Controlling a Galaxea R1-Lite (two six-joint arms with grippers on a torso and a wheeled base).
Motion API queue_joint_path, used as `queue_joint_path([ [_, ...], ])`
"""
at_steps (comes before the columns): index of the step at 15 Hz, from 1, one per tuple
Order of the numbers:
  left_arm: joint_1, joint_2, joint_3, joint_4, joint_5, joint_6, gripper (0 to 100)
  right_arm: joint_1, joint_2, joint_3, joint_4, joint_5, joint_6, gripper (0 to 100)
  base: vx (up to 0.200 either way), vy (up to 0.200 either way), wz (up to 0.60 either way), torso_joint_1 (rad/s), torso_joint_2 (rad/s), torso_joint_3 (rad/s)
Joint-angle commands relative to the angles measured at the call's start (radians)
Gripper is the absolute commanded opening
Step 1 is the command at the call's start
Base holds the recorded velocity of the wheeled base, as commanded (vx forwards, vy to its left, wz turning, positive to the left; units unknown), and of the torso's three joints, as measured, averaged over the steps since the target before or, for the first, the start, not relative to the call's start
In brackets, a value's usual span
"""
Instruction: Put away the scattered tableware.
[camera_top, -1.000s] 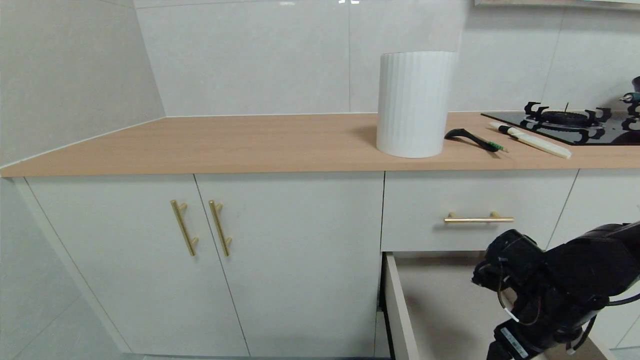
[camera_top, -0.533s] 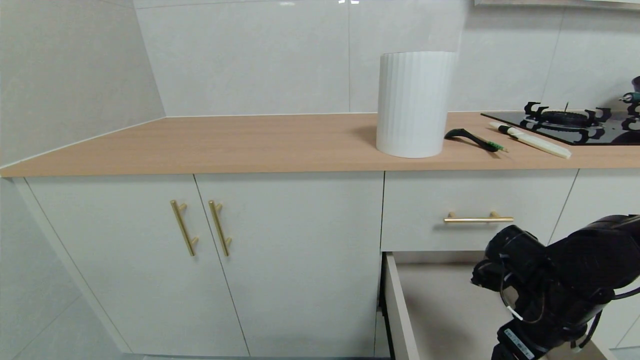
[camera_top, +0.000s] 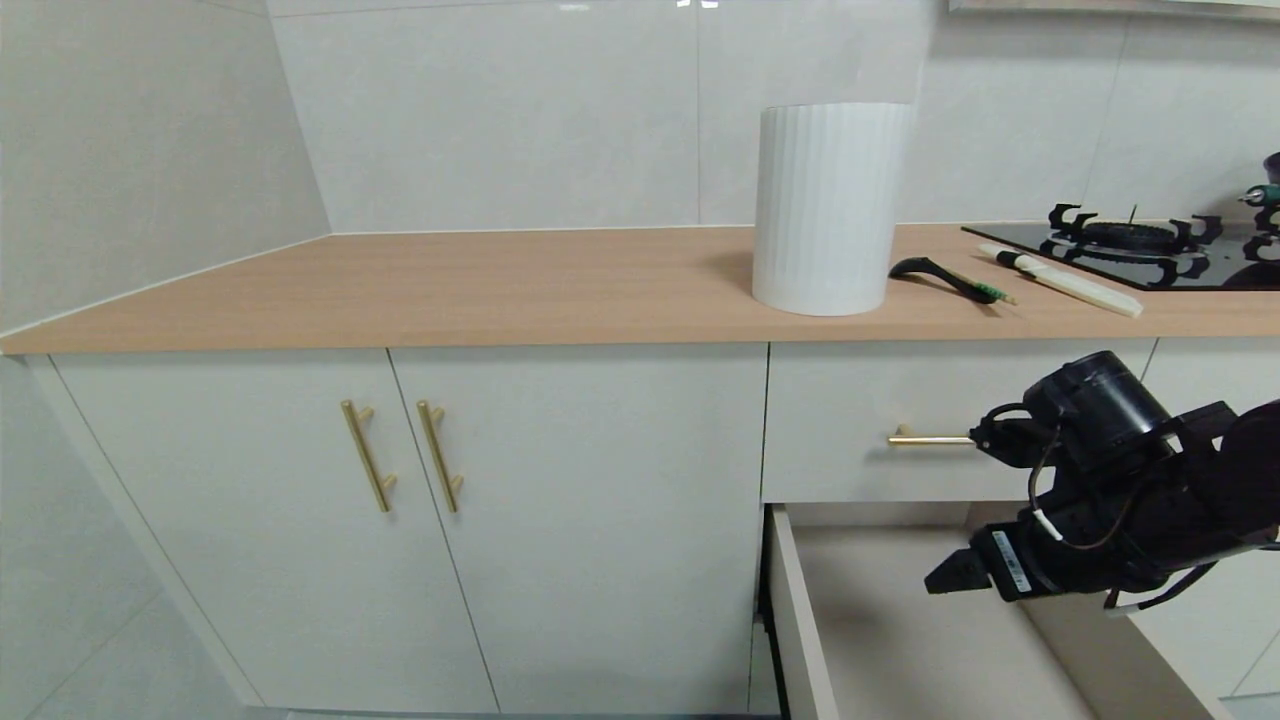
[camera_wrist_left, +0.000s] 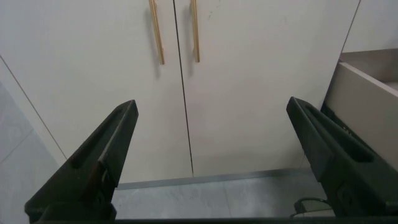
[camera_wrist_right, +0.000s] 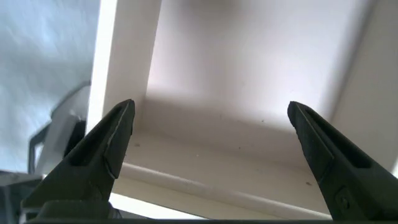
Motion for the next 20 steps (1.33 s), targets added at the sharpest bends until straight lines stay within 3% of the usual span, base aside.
queue_joint_path([
  [1, 0.000, 0.000, 0.000, 0.000, 0.000, 0.000, 100, -0.016, -0.043, 0.000, -0.029, -0.007, 0.000, 100, 0.000, 0.000, 0.00, 0.000, 0.00, 0.000],
  [5, 0.000, 0.000, 0.000, 0.000, 0.000, 0.000, 100, -0.016, -0.058, 0.005, -0.038, -0.010, 0.000, 100, 0.000, 0.000, 0.00, 0.000, 0.00, 0.000],
  [9, 0.000, 0.000, 0.000, 0.000, 0.000, 0.000, 100, -0.015, -0.058, 0.005, -0.038, -0.010, -0.001, 100, 0.000, 0.000, 0.00, 0.052, -0.23, -0.234],
  [20, 0.000, 0.000, 0.000, 0.000, 0.000, 0.000, 100, -0.015, -0.050, 0.005, -0.038, -0.009, -0.001, 100, 0.000, 0.000, 0.00, 0.183, -0.49, -0.289],
])
